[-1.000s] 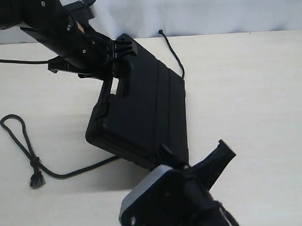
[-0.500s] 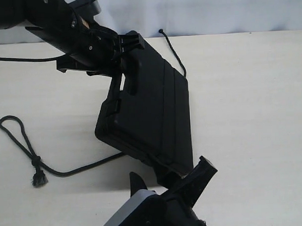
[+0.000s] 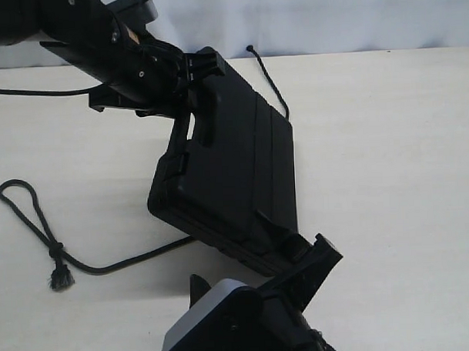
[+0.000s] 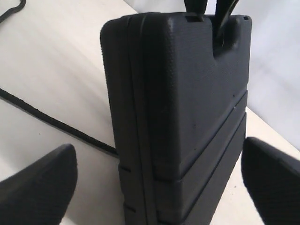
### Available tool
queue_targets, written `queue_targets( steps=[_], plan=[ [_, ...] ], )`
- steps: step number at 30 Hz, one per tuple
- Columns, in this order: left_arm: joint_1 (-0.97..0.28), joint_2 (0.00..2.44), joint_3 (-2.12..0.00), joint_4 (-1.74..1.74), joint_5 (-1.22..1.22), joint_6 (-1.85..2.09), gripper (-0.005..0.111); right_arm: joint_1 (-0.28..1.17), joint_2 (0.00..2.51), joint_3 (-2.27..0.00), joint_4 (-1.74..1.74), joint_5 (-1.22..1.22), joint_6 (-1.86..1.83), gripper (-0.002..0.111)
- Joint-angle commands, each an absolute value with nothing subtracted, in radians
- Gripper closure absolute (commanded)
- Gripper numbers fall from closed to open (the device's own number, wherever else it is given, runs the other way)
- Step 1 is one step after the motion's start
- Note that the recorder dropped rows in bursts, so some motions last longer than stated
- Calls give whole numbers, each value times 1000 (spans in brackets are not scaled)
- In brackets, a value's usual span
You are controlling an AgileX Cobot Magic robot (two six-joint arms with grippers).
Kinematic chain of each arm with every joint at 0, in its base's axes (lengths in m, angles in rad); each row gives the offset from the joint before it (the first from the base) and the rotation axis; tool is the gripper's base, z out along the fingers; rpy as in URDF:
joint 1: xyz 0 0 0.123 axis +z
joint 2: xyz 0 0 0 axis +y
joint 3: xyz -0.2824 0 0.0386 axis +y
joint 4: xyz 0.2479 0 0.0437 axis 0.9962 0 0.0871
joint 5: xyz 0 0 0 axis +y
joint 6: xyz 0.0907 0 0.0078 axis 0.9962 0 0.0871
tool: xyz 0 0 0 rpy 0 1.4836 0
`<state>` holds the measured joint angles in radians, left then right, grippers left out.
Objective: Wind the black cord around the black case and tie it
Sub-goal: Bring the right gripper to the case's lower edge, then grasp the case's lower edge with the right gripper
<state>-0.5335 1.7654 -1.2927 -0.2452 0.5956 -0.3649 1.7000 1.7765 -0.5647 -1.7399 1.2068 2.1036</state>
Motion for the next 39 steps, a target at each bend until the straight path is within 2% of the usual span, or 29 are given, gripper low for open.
queue_targets(
  steps=[1,6,10,30,39],
  plan=[
    [-537,1745,-1310,-275,542,-368,107,1695,1779,-569,-1744,1221,2110,20],
    [-537,1745,-1310,-275,542,-368,107,1695,1779,-569,-1744,1221,2077,20],
    [-537,1745,-1310,-275,542,-368,107,1675,1788,-601,-1744,1221,2063,16],
    [-537,1745,-1310,-282,547,-364,107,1616,1955,-730,-1744,1221,2009,16],
    [-537,1745,-1310,-282,565,-355,107,1544,1964,-752,-1744,1221,1995,16]
  ],
)
